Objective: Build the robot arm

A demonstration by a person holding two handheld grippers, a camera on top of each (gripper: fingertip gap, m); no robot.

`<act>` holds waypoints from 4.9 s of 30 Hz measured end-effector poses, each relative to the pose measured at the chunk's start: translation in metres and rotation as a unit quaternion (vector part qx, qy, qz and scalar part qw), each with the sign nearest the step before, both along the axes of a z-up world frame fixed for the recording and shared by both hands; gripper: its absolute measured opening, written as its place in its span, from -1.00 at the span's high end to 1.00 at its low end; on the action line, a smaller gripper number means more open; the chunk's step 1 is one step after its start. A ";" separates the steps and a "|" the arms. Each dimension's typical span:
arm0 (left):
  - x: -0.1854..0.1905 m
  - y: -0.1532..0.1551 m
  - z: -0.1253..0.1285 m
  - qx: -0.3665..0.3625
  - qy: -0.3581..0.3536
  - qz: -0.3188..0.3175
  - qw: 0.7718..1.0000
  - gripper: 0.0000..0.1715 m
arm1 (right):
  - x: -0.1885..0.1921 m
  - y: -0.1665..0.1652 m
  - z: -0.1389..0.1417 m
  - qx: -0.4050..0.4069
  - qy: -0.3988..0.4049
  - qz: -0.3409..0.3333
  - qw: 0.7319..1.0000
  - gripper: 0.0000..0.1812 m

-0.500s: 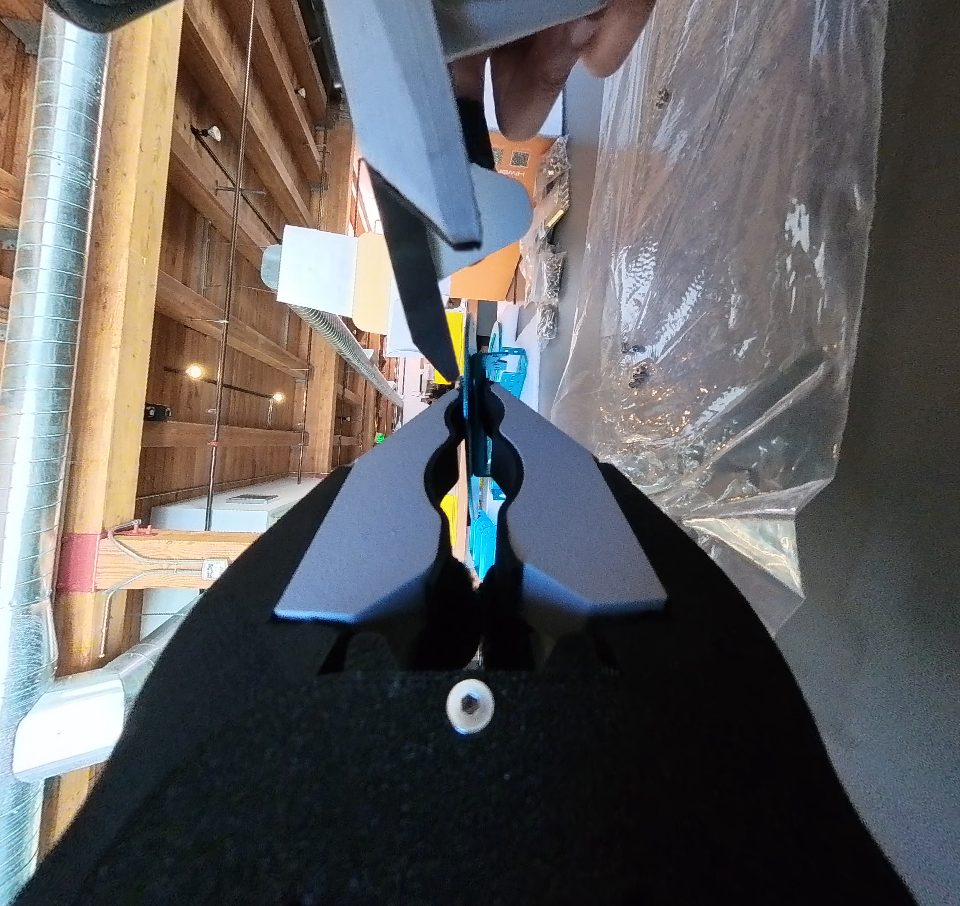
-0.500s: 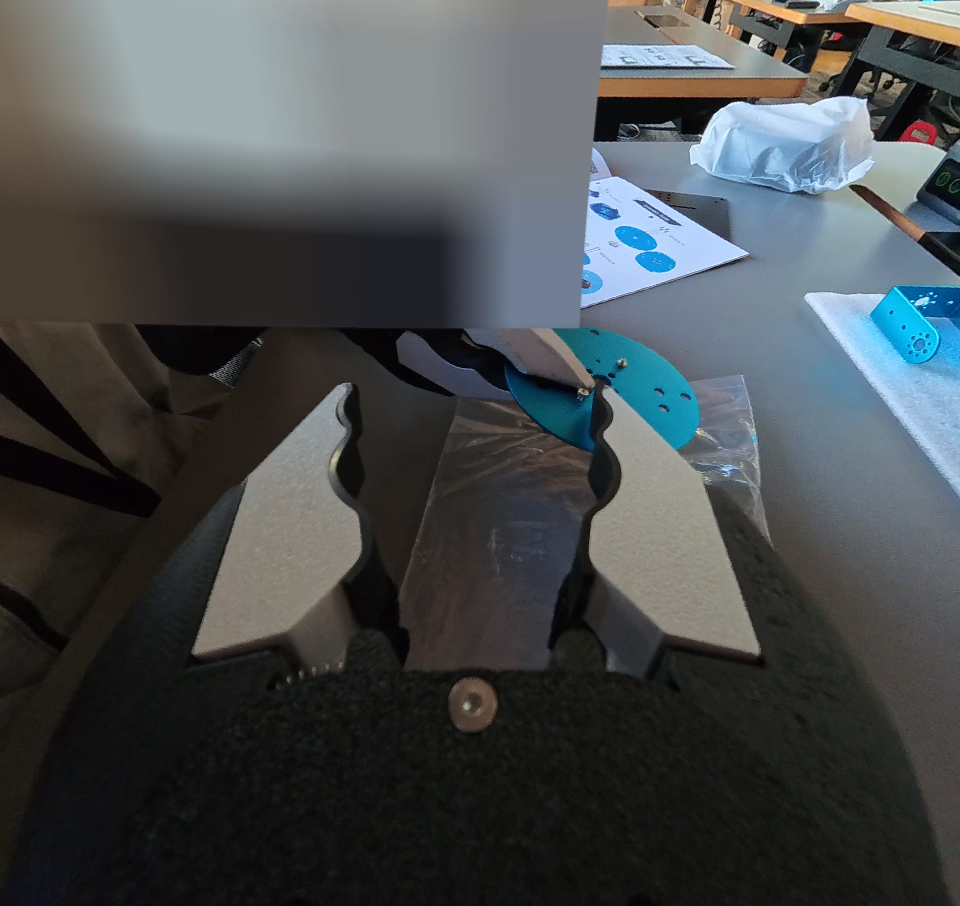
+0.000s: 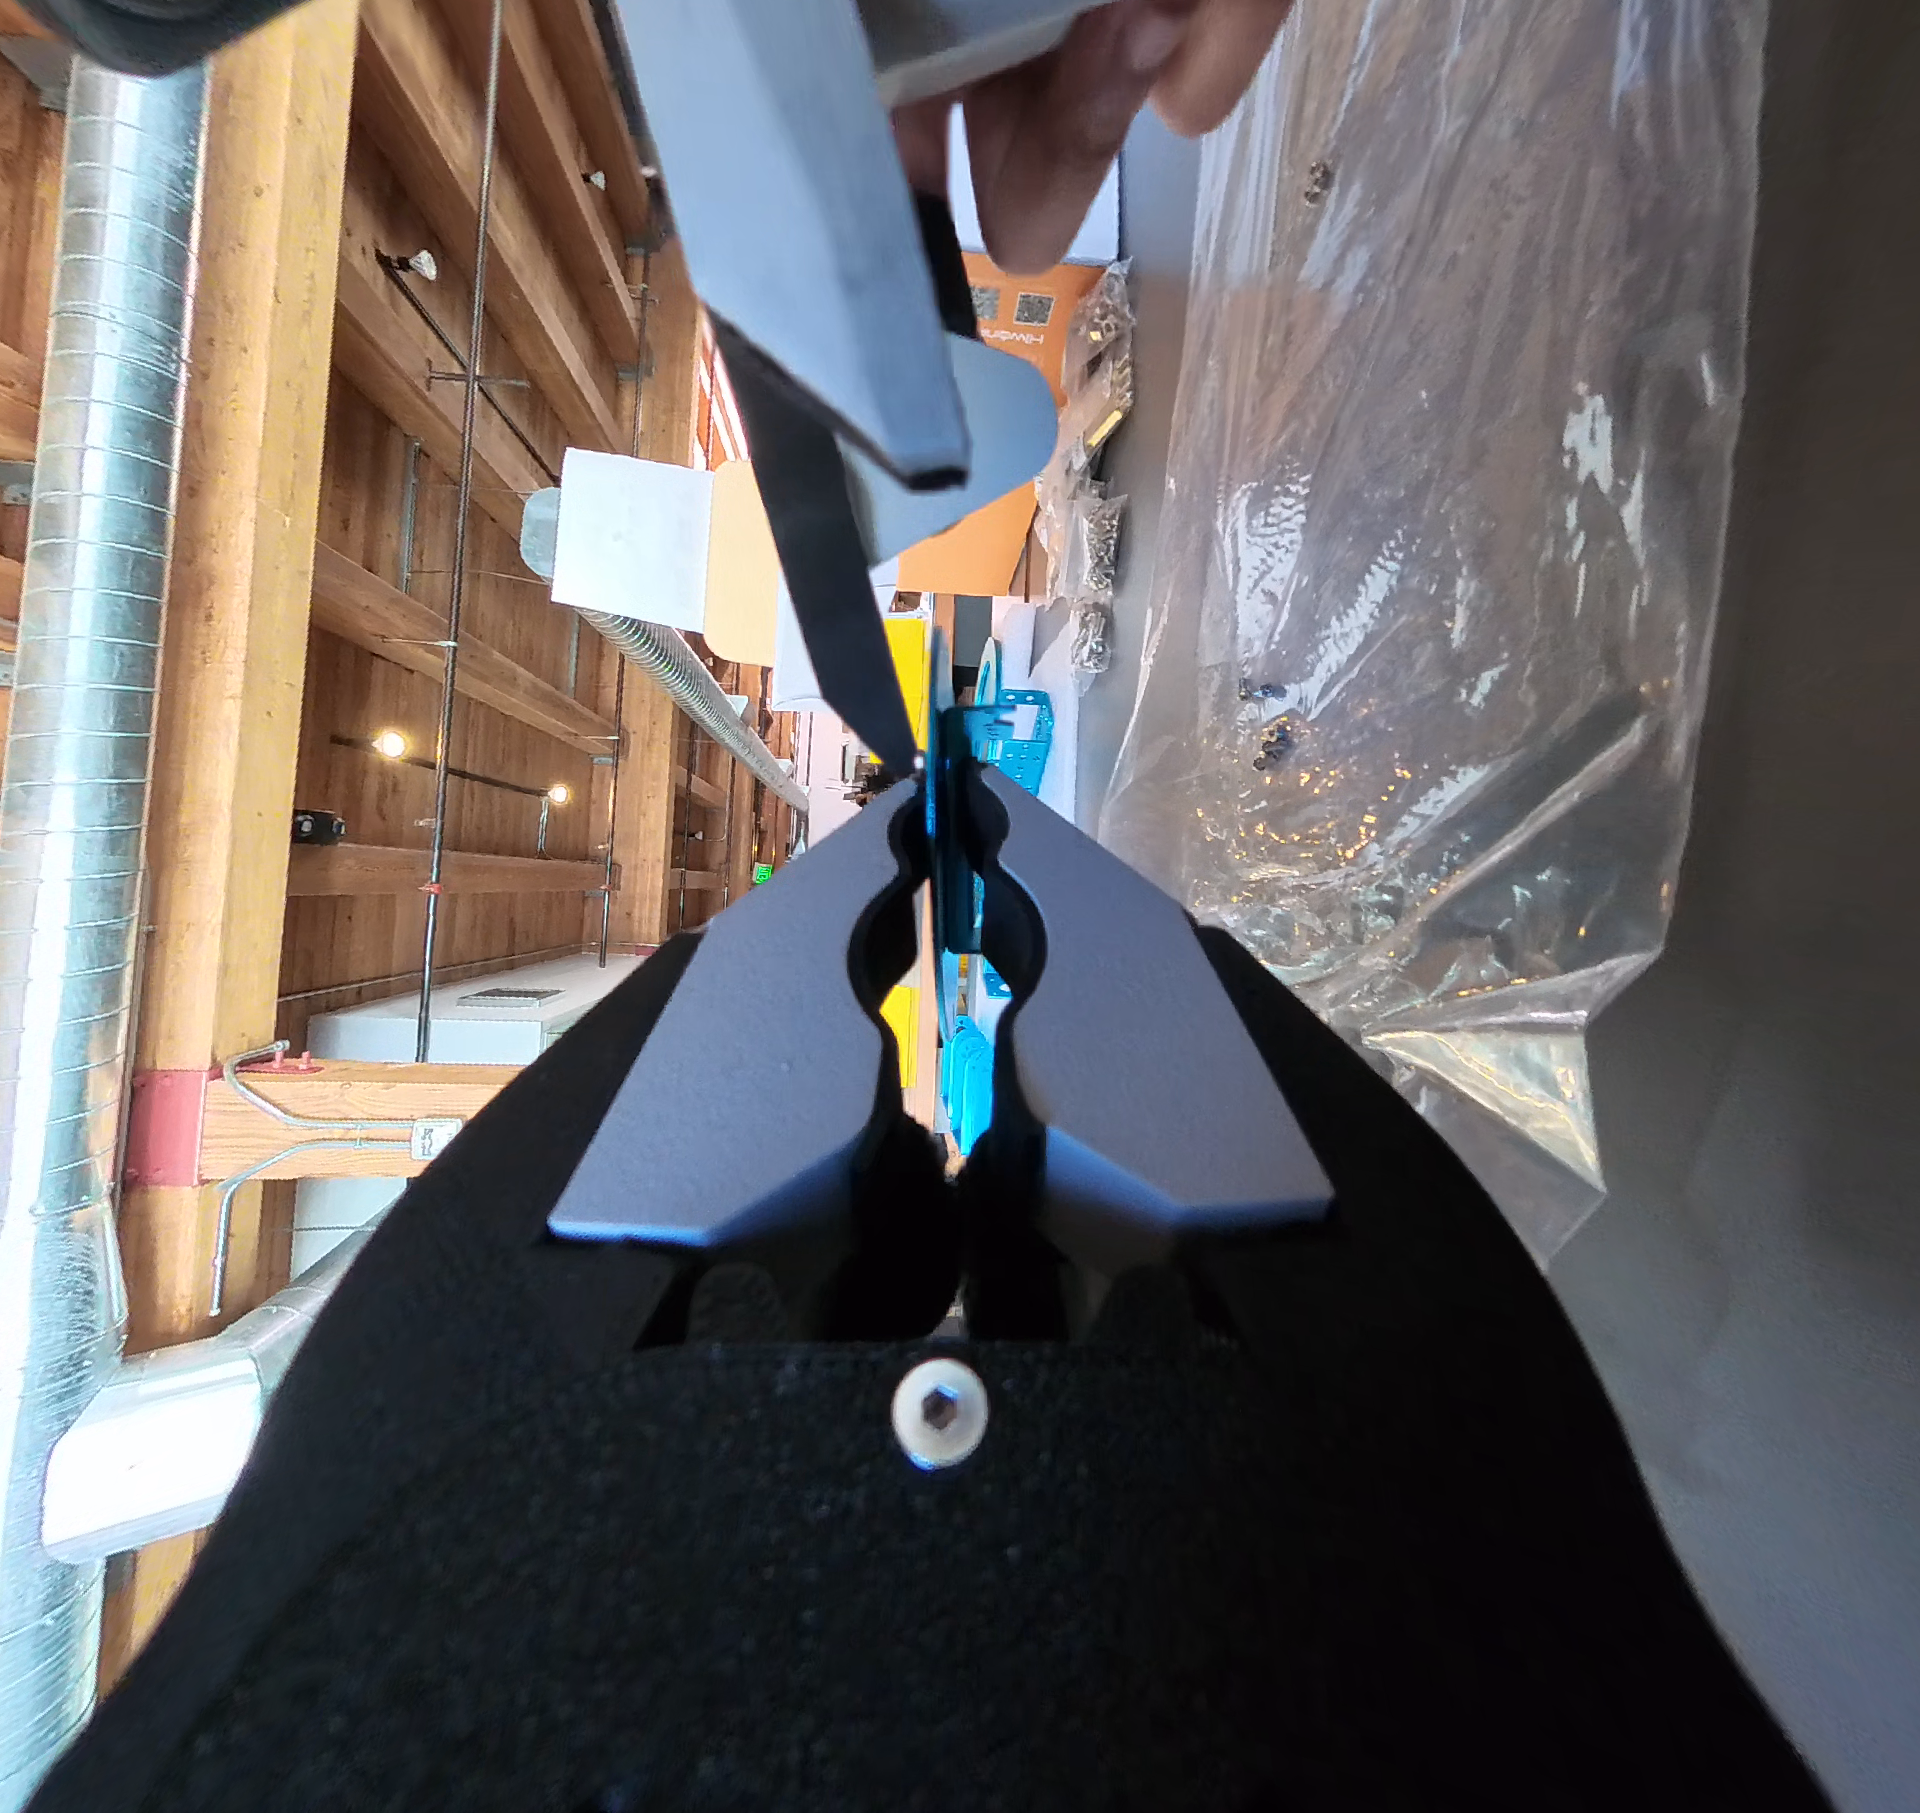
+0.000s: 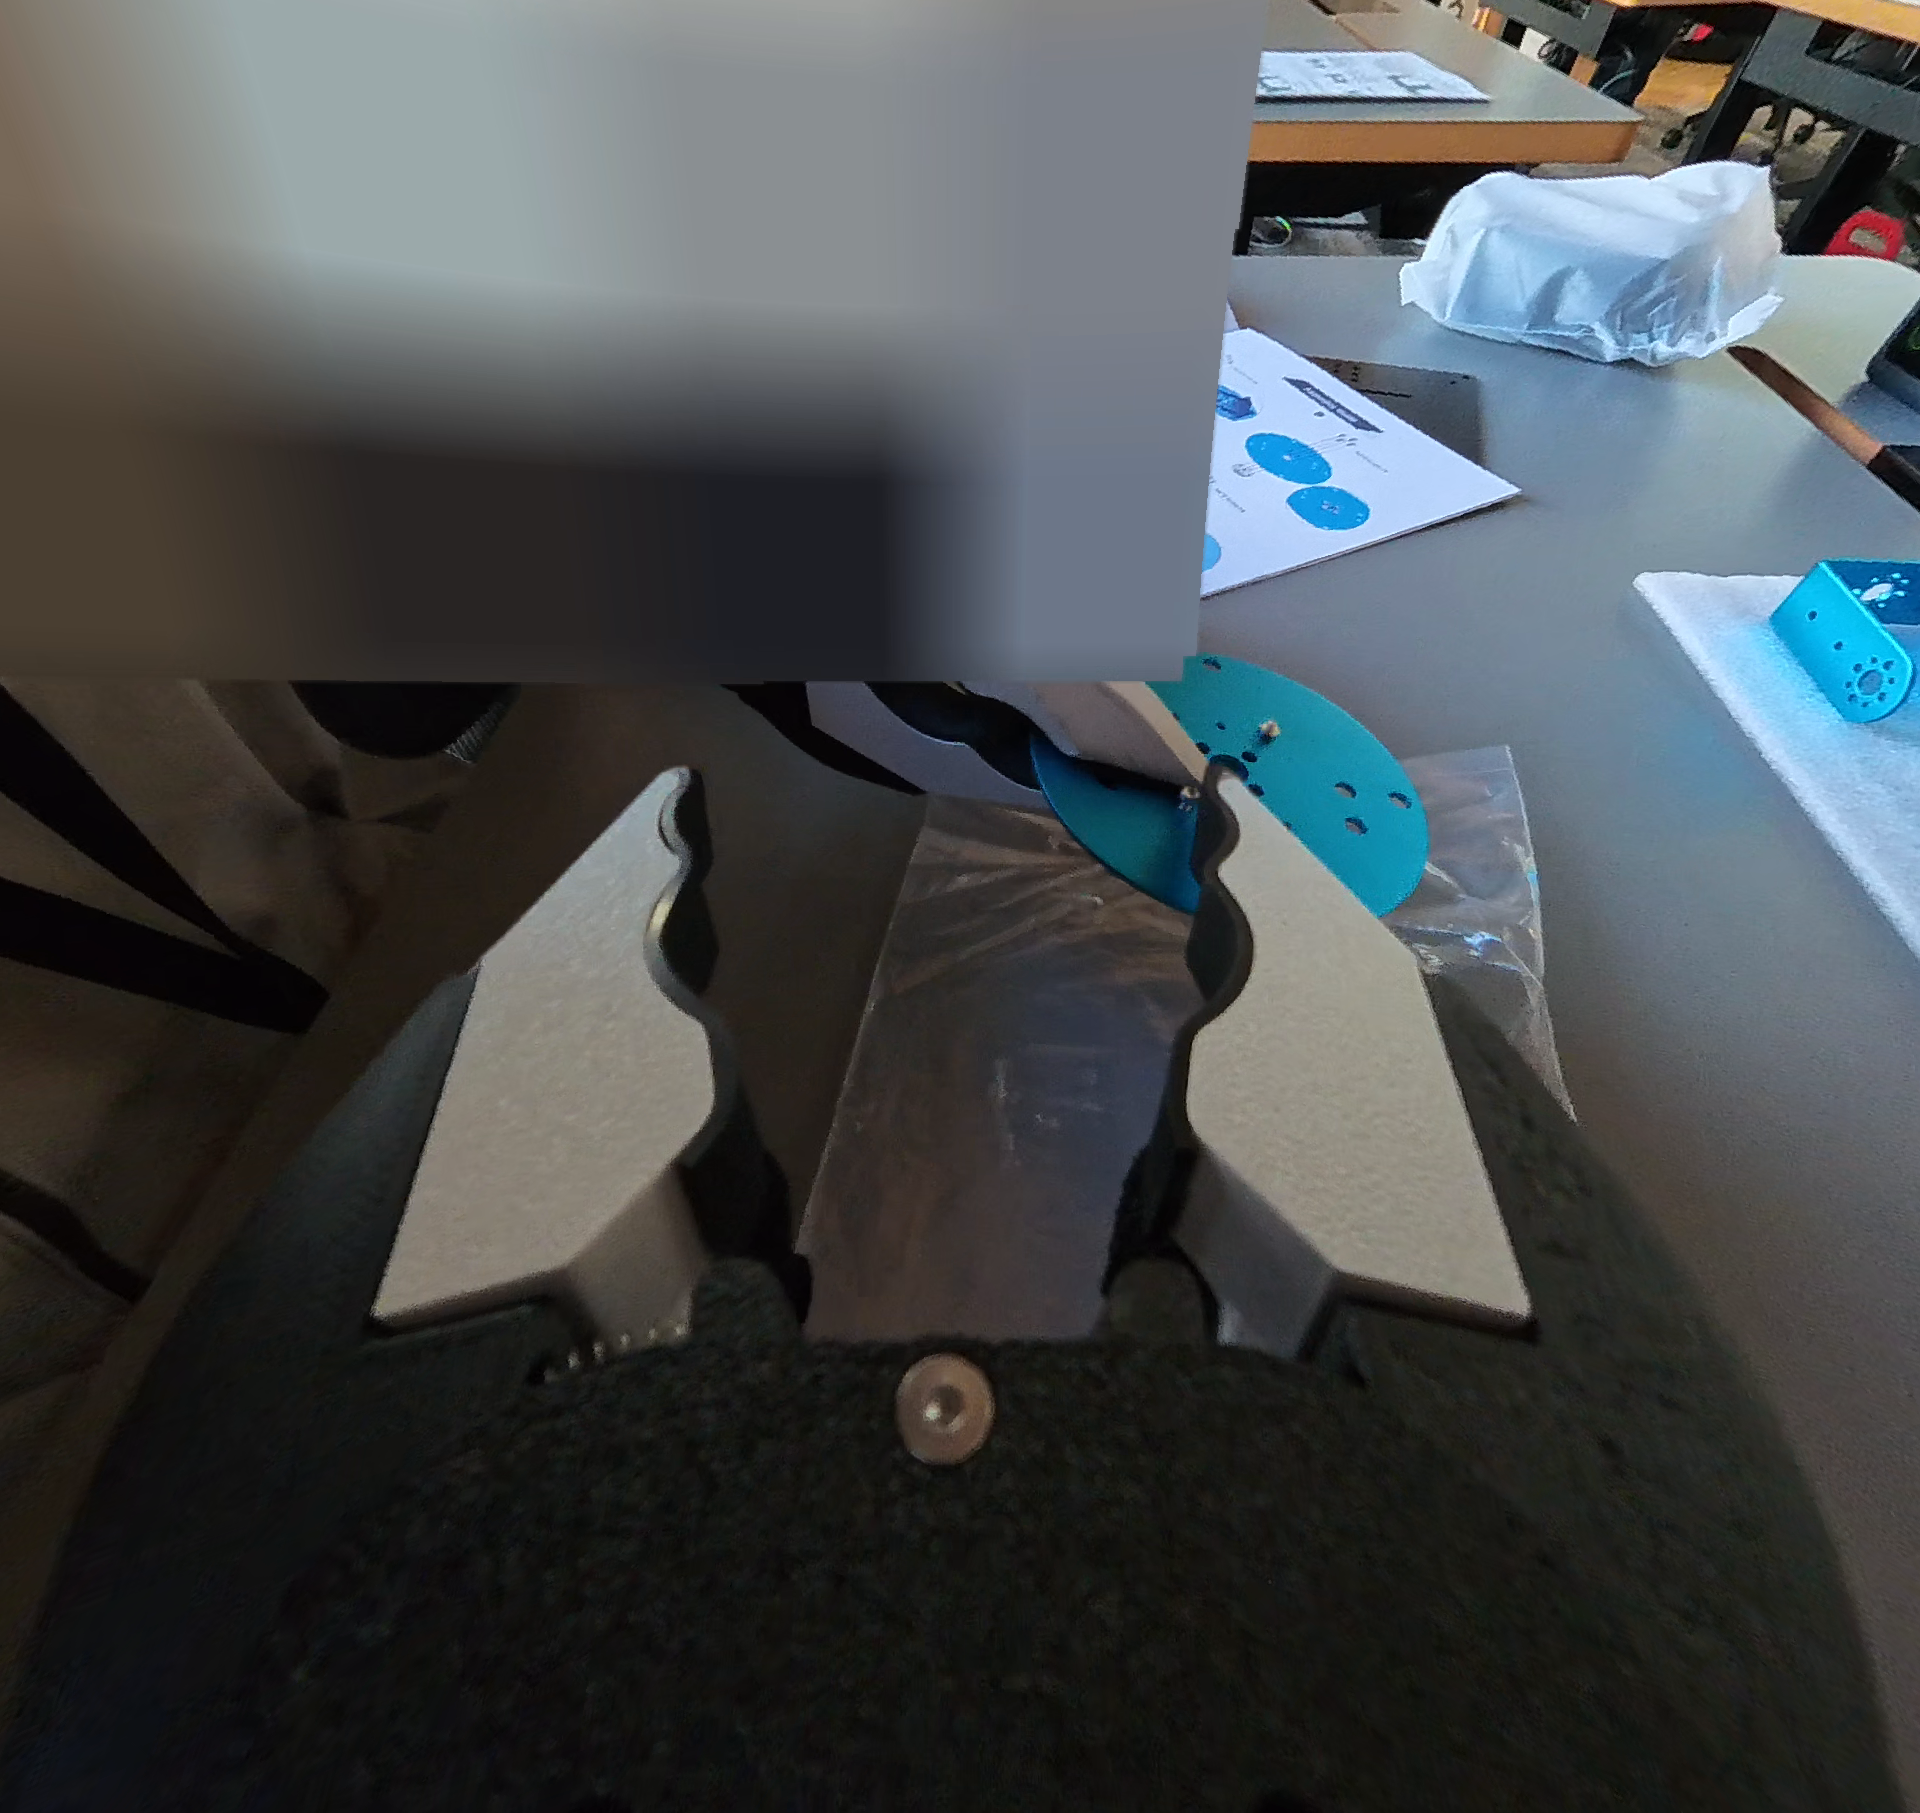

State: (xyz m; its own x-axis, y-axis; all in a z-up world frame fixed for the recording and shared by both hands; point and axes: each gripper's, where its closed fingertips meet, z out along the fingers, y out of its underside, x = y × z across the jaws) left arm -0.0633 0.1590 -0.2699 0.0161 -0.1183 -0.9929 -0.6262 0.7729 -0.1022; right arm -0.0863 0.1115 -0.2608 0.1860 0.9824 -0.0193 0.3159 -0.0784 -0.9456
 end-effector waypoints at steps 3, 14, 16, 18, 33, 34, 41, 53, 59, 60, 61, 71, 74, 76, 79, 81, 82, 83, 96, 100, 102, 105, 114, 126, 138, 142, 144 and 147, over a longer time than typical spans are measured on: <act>0.000 0.001 0.000 0.002 0.001 0.003 1.000 0.96 | 0.004 -0.001 0.002 -0.002 -0.004 0.001 1.000 0.08; -0.001 0.002 0.000 0.004 0.002 0.006 1.000 0.96 | 0.004 0.001 -0.004 0.003 -0.025 -0.007 1.000 0.02; -0.001 0.003 0.000 0.004 0.001 0.008 1.000 0.96 | 0.006 0.002 0.000 0.005 -0.019 -0.008 1.000 0.07; -0.001 0.002 0.000 0.005 0.001 0.006 1.000 0.96 | 0.005 0.004 -0.001 0.005 -0.018 -0.011 1.000 0.01; -0.001 0.003 -0.001 0.009 0.006 0.009 1.000 0.96 | -0.003 0.001 -0.006 0.001 -0.027 -0.007 1.000 -0.12; -0.001 0.003 -0.002 0.008 0.008 0.010 1.000 0.96 | -0.003 0.000 -0.007 0.000 -0.029 -0.006 1.000 -0.12; -0.002 0.004 -0.001 0.009 0.006 0.011 1.000 0.97 | 0.003 0.004 0.000 -0.009 -0.021 -0.013 1.000 -0.05; -0.002 0.006 -0.004 0.015 0.015 0.014 1.000 0.97 | 0.002 0.005 -0.002 -0.009 -0.029 -0.016 0.999 -0.15; -0.002 0.006 -0.007 0.016 0.021 0.015 1.000 0.97 | 0.001 -0.002 -0.009 -0.023 -0.047 -0.004 0.999 -0.07; -0.002 0.008 -0.006 0.016 0.021 0.018 0.999 0.97 | 0.001 -0.005 -0.005 -0.022 -0.041 0.006 0.999 0.03; -0.003 0.008 -0.006 0.016 0.020 0.019 0.999 0.97 | 0.002 -0.003 0.000 -0.020 -0.029 -0.001 0.999 -0.01; -0.002 0.008 -0.006 0.021 0.023 0.019 0.999 0.97 | -0.001 -0.006 -0.007 -0.040 -0.042 -0.003 0.998 -0.11; -0.004 0.009 -0.005 0.022 0.021 0.022 0.999 0.97 | 0.001 -0.001 0.000 -0.023 -0.031 -0.013 0.999 -0.10; -0.003 0.008 -0.004 0.024 0.020 0.020 0.999 0.97 | 0.001 0.002 -0.002 -0.015 -0.034 -0.020 0.999 -0.17; -0.002 0.005 -0.005 0.025 0.023 0.016 0.999 0.97 | -0.005 -0.002 -0.008 -0.030 -0.031 -0.010 0.999 -0.25; -0.002 0.004 -0.007 0.026 0.028 0.012 0.999 0.97 | -0.006 -0.007 -0.008 -0.049 -0.028 -0.005 0.998 -0.27; -0.001 0.003 -0.007 0.026 0.025 0.008 0.999 0.96 | -0.005 -0.008 -0.006 -0.056 -0.025 -0.004 0.998 -0.26; -0.001 0.003 -0.005 0.024 0.022 0.009 0.999 0.97 | -0.003 -0.008 -0.005 -0.059 -0.026 -0.004 0.998 -0.22; -0.002 0.006 -0.001 0.030 0.017 0.022 0.999 0.97 | -0.004 0.000 -0.004 -0.030 -0.019 -0.019 0.999 -0.25; -0.002 0.005 -0.003 0.033 0.021 0.018 0.999 0.97 | -0.006 -0.007 -0.002 -0.061 -0.009 -0.011 0.998 -0.29; -0.003 0.007 -0.001 0.034 0.017 0.026 0.999 0.97 | -0.002 -0.010 0.001 -0.063 -0.008 -0.002 0.998 -0.19; -0.010 0.018 0.004 0.021 0.004 0.045 0.999 0.97 | 0.003 -0.013 0.016 -0.052 0.011 0.009 0.999 -0.09; -0.003 0.005 0.045 -0.529 -0.247 -0.104 0.805 0.97 | 0.046 0.029 0.037 0.006 0.033 -0.088 0.996 0.30; -0.004 0.007 0.058 -0.790 -0.348 -0.202 0.462 0.97 | 0.041 0.038 0.042 -0.212 0.228 -0.037 0.950 0.73; -0.006 0.006 0.061 -0.802 -0.353 -0.210 0.433 0.97 | 0.037 0.038 0.043 -0.277 0.267 -0.015 0.923 0.63; -0.006 0.005 0.061 -0.801 -0.353 -0.211 0.435 0.96 | 0.028 0.033 0.028 -0.292 0.227 -0.011 0.929 0.63; -0.007 0.006 0.062 -0.800 -0.355 -0.212 0.435 0.97 | 0.026 0.031 0.026 -0.289 0.221 -0.007 0.932 0.69; -0.008 0.006 0.064 -0.799 -0.356 -0.213 0.436 0.97 | 0.030 0.034 0.028 -0.285 0.228 -0.012 0.931 0.86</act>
